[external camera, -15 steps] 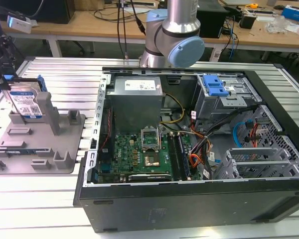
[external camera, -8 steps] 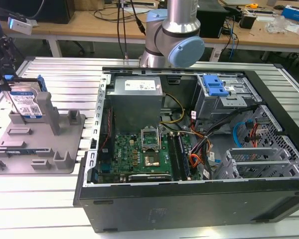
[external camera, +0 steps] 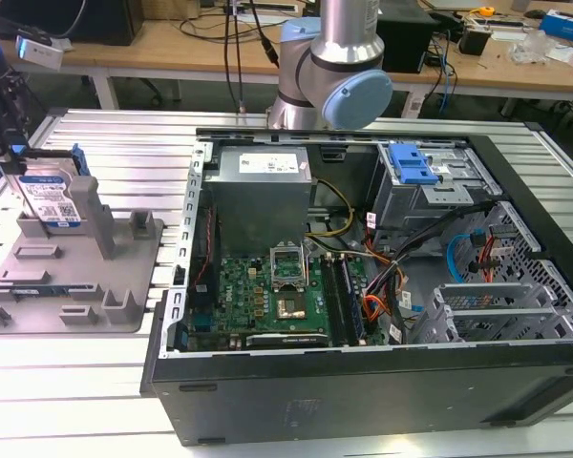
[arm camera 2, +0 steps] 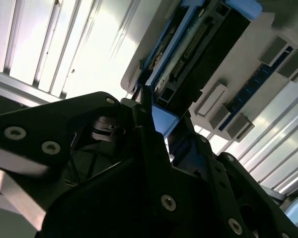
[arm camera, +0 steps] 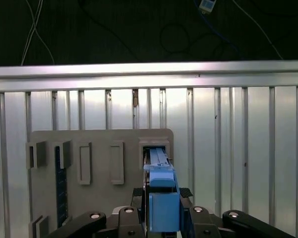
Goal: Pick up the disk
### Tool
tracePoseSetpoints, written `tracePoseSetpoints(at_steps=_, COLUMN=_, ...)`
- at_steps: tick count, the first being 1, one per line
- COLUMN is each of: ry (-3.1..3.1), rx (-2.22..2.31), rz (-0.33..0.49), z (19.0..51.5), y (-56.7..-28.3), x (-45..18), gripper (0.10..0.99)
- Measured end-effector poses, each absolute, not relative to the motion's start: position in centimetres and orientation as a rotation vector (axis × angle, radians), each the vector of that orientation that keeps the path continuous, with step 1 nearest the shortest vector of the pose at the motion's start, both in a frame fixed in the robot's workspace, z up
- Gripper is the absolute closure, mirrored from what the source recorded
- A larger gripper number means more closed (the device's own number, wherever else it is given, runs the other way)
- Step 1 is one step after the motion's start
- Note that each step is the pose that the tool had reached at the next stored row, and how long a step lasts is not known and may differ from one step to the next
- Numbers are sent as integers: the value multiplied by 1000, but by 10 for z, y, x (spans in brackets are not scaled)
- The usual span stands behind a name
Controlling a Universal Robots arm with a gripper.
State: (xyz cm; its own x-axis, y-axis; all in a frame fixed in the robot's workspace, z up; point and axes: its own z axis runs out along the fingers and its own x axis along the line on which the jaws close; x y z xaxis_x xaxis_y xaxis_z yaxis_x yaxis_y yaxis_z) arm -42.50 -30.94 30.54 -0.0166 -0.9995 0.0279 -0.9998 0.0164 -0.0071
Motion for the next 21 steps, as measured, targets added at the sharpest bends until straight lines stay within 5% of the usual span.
tracePoseSetpoints(at_steps=21, ry=-2229, rx=2193, rz=39, z=298, y=-310, x=-425, gripper=718)
